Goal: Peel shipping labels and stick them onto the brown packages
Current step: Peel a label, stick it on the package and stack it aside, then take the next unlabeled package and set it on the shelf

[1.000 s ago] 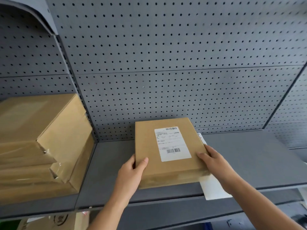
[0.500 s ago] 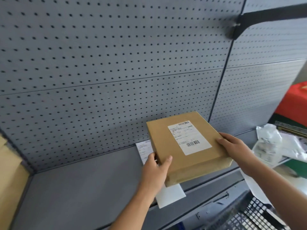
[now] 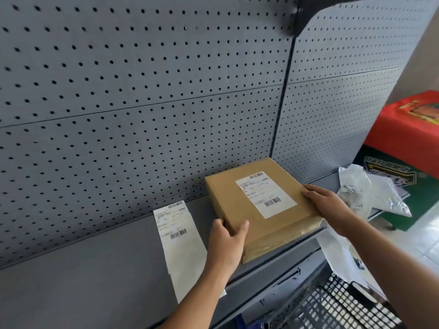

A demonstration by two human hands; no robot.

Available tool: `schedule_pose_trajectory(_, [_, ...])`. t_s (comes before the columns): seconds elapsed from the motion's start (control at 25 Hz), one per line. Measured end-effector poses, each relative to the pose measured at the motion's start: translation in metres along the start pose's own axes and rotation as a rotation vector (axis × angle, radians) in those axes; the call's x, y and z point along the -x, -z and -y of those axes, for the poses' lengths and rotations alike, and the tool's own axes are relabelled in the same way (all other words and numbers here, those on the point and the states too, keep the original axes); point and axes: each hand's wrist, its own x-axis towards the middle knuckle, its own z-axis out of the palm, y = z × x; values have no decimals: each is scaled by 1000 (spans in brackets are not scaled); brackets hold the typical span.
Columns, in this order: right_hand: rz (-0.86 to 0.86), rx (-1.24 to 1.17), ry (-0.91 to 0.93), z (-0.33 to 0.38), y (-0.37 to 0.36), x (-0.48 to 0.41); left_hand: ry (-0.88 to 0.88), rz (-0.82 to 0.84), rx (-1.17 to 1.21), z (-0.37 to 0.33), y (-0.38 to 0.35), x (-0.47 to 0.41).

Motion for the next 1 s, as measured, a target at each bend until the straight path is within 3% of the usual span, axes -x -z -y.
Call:
schedule_pose_trajectory(0.36, [54, -19, -20, -37, 1, -32, 8, -46, -24, 13, -18, -15])
schedule_pose_trajectory(0.56, [7, 172, 18, -25, 2, -28, -37, -56, -125, 9, -8, -13])
schedule_pose_trajectory(0.76, [-101, 441, 214, 0, -5, -16, -136, -187, -338, 3, 27, -21])
schedule_pose_trajectory(1.0, [-38, 500, 397, 52, -48, 7, -208, -355, -489, -12, 98, -16])
